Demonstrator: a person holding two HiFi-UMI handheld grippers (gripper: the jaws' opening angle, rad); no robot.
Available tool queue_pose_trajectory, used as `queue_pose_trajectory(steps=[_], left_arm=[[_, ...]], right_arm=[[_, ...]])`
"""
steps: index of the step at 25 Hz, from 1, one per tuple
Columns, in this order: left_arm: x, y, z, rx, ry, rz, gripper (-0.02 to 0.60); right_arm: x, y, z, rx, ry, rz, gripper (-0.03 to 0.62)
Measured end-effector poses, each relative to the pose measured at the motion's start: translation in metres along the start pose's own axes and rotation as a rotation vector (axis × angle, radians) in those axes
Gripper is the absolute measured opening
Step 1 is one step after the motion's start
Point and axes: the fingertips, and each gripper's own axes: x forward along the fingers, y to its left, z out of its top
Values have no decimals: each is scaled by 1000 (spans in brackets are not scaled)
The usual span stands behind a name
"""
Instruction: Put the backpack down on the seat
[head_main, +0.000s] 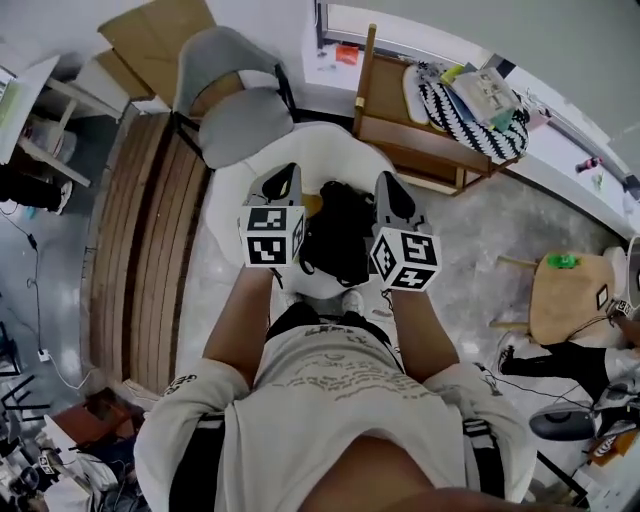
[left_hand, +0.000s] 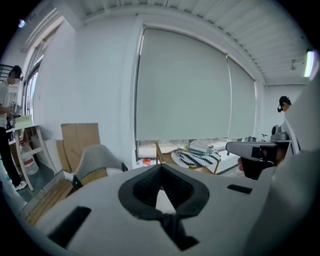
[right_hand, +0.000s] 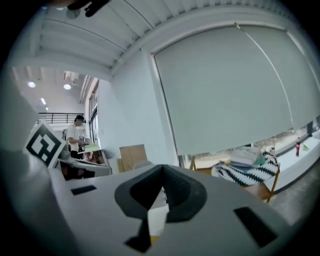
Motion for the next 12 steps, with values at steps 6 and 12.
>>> queue_pose_trajectory(steps=[6,12], left_arm=[[-48,5,82,13,-155,48,21],[-78,-4,130,64,-263,36,21]], right_arm=[[-18,18,96,-38,-166,15,26],[-30,41,135,-46,-237,71,26]])
